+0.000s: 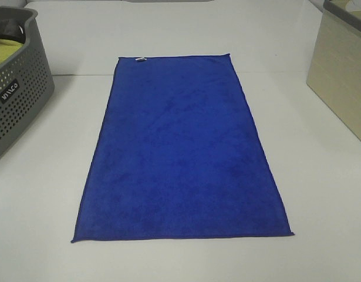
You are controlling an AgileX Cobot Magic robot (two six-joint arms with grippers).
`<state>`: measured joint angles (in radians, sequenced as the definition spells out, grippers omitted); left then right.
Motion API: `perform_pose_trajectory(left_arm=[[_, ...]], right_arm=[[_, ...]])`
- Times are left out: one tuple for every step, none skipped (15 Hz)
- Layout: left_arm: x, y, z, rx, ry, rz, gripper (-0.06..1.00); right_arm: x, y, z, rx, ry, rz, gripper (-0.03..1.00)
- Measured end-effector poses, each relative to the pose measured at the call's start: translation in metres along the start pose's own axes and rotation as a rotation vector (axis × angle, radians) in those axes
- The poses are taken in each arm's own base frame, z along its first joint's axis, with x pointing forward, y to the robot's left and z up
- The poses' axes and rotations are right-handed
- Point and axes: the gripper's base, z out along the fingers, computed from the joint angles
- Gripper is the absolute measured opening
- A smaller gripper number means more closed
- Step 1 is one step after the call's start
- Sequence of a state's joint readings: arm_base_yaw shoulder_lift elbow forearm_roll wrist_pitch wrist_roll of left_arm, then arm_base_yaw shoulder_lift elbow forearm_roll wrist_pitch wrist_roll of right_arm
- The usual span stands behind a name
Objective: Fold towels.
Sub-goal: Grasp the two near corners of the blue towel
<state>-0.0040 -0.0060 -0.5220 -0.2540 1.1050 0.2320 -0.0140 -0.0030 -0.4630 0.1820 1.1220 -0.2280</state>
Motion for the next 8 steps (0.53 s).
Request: perform_pose_trajectory(left_arm=[[0.0,0.0,0.0,0.0,0.0,0.0,0.66],[0.0,0.0,0.0,0.0,0.0,0.0,0.66],[0.0,0.0,0.0,0.0,0.0,0.0,0.66],[0.0,0.0,0.0,0.0,0.0,0.0,0.66],[0.0,0.0,0.0,0.0,0.0,0.0,0.66],[0.0,0.0,0.0,0.0,0.0,0.0,0.66],[0.0,0.0,0.0,0.0,0.0,0.0,0.66],[0.0,0.0,0.0,0.0,0.0,0.0,0.66]], right_arm=[[0.0,0.0,0.0,0.0,0.0,0.0,0.76],[0.0,0.0,0.0,0.0,0.0,0.0,0.76],[0.0,0.0,0.0,0.0,0.0,0.0,0.76],[0.0,0.0,0.0,0.0,0.0,0.0,0.76],[0.0,0.0,0.0,0.0,0.0,0.0,0.76],[0.0,0.0,0.0,0.0,0.0,0.0,0.76],[0.0,0.0,0.0,0.0,0.0,0.0,0.76],[0.0,0.0,0.0,0.0,0.0,0.0,0.76]])
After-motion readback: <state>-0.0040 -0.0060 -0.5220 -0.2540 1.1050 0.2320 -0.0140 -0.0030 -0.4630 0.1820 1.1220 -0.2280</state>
